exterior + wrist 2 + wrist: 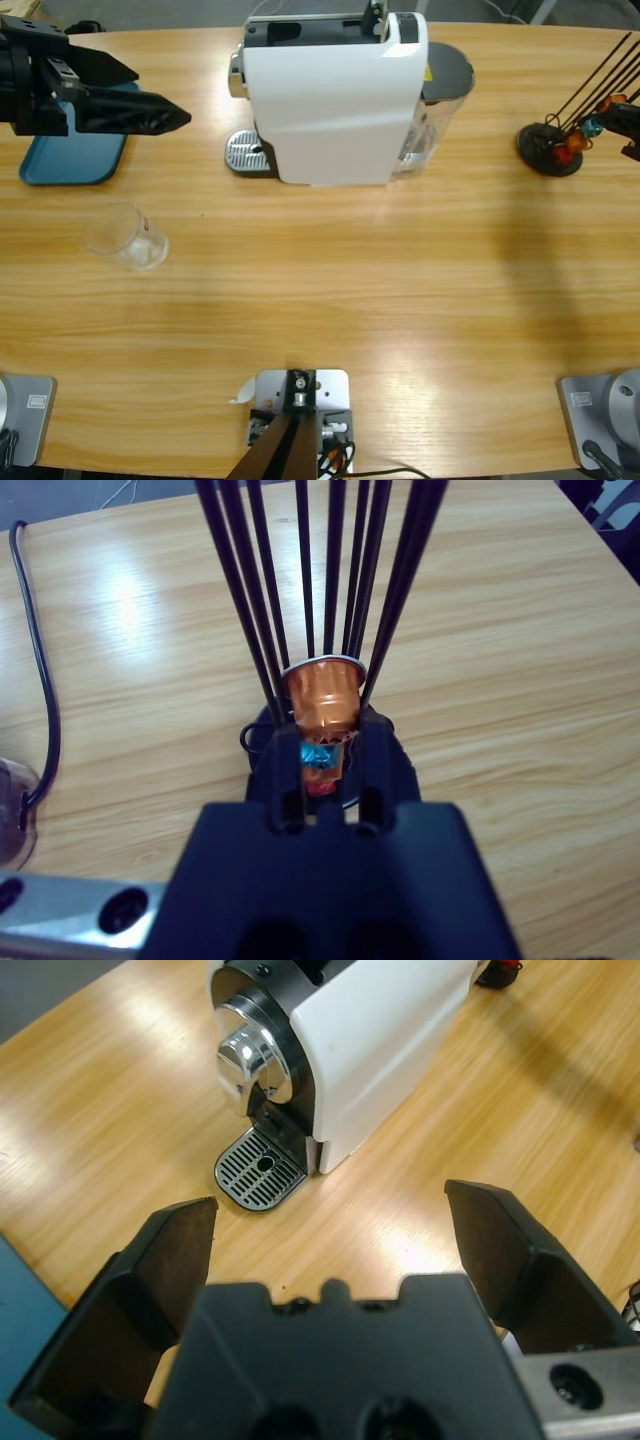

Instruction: Pour coffee

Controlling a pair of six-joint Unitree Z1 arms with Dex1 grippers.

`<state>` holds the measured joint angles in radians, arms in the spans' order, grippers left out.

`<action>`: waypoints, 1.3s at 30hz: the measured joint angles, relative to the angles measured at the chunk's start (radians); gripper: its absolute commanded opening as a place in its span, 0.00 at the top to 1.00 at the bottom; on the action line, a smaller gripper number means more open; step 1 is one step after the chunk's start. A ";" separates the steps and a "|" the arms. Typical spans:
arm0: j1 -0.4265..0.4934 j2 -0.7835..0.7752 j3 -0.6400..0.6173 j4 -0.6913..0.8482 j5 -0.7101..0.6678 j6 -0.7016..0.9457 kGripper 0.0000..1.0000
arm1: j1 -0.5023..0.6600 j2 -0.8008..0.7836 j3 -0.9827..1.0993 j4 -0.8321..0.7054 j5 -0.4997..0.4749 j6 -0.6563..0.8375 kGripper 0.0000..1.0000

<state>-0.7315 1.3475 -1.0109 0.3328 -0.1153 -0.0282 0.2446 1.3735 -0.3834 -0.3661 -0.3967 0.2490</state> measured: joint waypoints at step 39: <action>-0.006 0.007 0.001 0.000 0.000 -0.002 0.01 | 0.073 -0.249 -0.541 0.527 -0.051 -0.125 1.00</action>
<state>-0.7370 1.3544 -1.0103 0.3328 -0.1153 -0.0303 0.3176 1.1240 -0.9244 0.1609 -0.4478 0.1236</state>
